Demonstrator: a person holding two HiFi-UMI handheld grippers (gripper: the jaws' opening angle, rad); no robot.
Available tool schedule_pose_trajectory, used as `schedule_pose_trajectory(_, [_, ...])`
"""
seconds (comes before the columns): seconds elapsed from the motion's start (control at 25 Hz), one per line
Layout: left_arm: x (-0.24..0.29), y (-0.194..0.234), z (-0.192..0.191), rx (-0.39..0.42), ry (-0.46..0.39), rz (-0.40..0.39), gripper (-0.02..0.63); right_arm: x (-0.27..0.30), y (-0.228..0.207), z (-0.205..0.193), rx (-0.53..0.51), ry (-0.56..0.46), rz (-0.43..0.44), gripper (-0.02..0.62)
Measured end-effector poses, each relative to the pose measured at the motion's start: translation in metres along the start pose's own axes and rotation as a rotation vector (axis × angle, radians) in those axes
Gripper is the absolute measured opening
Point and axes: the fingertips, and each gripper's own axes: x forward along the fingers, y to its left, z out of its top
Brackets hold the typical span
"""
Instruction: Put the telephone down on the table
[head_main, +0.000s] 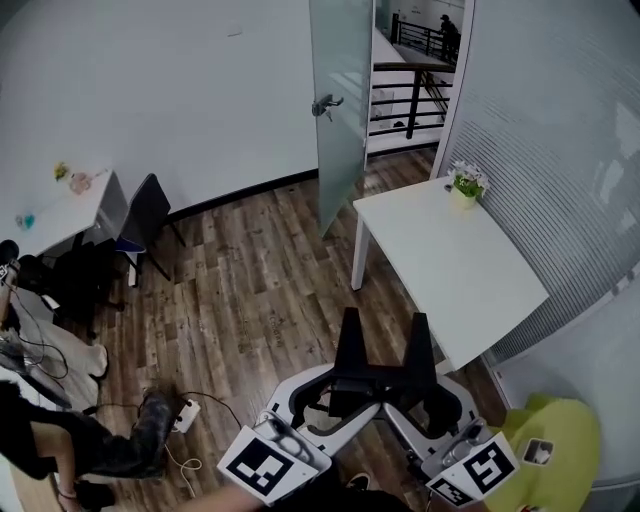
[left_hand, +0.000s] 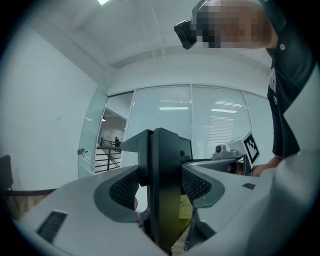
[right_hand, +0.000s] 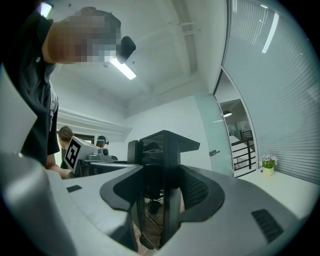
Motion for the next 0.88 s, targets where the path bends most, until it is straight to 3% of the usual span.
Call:
schedule_pose_trajectory(0.36, [0.006, 0.090, 0.014, -0.006, -0.004, -0.027, 0.273, 0.090, -0.014, 0.007, 0.011, 0.009, -0.031, 0.238])
schedule_pose_trajectory(0.64, [0.023, 0.127, 0.017, -0.003, -0.002, -0.032, 0.273, 0.125, -0.036, 0.008, 0.015, 0.011, -0.036, 0.238])
schedule_pose_trajectory(0.88, [0.065, 0.156, 0.016, -0.002, 0.009, -0.030, 0.273, 0.148, -0.082, 0.007, 0.032, 0.004, -0.037, 0.238])
